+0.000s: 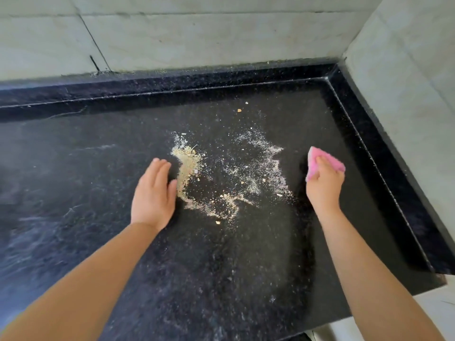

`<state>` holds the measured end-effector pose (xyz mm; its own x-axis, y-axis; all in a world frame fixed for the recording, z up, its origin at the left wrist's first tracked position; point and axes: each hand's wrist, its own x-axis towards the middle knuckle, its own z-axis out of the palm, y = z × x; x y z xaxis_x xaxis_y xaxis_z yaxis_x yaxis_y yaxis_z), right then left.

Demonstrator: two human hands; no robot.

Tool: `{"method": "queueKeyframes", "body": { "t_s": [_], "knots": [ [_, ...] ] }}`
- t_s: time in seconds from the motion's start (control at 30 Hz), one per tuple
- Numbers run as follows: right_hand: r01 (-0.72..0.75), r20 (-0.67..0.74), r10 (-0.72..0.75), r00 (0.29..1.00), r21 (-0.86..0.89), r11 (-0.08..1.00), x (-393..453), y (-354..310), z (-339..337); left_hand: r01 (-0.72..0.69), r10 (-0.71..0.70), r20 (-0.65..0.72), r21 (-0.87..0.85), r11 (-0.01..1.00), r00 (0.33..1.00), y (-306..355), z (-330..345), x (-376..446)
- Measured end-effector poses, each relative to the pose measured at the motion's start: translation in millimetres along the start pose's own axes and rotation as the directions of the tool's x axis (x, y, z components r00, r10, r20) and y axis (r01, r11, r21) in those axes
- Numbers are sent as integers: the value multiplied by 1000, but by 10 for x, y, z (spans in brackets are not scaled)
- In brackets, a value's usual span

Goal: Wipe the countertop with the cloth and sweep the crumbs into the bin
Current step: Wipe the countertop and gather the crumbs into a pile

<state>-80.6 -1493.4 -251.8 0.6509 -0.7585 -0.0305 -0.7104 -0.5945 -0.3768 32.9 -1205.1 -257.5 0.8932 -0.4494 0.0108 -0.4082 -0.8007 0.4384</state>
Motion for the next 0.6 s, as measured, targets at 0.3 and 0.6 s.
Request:
{"method": "queueKeyframes", "body": {
  "t_s": [0.3, 0.6],
  "knots": [
    [114, 5, -117, 993, 155, 981, -714, -826, 452, 208, -217, 64, 132, 969, 974, -276, 65, 5],
    [38, -77, -36, 996, 23, 999, -395, -361, 40, 203, -215, 91, 123, 971, 972, -273, 20, -17]
  ]
}}
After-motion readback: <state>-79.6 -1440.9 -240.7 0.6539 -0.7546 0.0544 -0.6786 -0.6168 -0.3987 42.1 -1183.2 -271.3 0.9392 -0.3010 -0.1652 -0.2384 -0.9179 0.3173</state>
